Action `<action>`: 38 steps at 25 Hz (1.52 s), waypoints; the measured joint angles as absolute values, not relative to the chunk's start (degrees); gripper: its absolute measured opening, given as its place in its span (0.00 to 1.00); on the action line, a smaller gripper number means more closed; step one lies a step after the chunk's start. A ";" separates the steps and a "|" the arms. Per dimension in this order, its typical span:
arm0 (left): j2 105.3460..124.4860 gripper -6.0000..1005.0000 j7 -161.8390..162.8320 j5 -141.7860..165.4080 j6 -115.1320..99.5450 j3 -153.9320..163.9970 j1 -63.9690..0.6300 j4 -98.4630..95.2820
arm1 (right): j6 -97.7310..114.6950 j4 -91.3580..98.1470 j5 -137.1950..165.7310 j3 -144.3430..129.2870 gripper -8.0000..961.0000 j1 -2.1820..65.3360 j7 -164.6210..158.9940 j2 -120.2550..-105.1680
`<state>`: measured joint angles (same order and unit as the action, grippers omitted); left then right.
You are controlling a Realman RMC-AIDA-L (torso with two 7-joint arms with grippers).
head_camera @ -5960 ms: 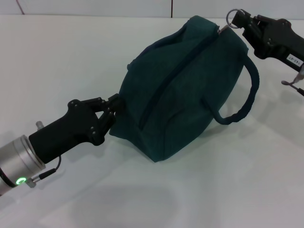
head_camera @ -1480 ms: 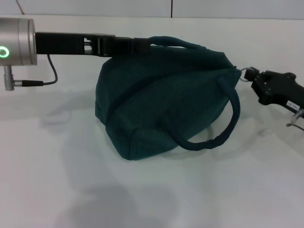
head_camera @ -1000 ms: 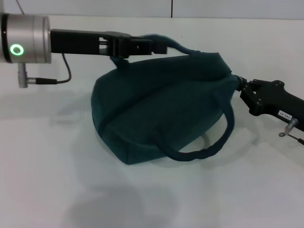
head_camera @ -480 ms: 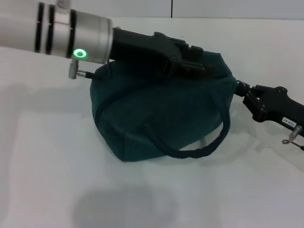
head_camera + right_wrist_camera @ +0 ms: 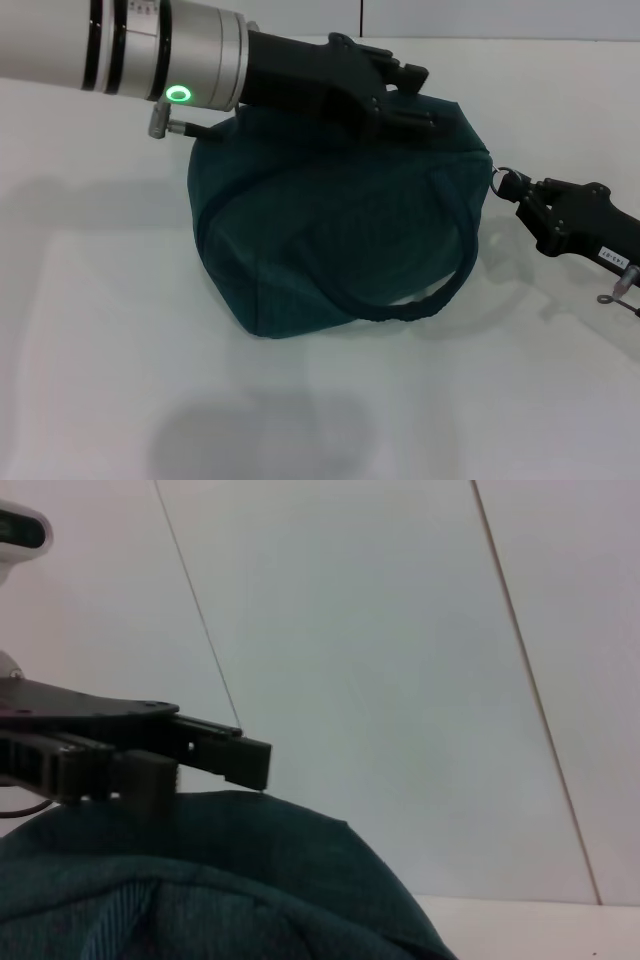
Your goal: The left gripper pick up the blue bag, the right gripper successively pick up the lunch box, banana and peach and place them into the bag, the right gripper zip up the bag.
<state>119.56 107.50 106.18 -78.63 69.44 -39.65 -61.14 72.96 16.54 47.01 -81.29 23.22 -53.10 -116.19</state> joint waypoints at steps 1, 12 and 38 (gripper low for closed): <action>119.54 0.63 107.42 106.62 -78.15 69.45 -39.76 -61.15 | 72.96 16.53 46.94 -81.29 0.02 23.23 -53.08 -116.19; 119.47 0.63 110.01 114.91 -74.27 70.90 -43.03 -61.04 | 72.83 16.51 45.84 -81.30 0.02 23.14 -52.92 -116.19; 119.03 0.13 118.25 115.98 -81.88 67.73 -46.51 -60.63 | 69.97 16.35 42.45 -81.73 0.02 23.25 -52.76 -115.93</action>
<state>119.03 118.25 115.98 -81.88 67.73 -46.51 -60.63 69.97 16.35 42.46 -81.73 23.25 -52.76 -115.93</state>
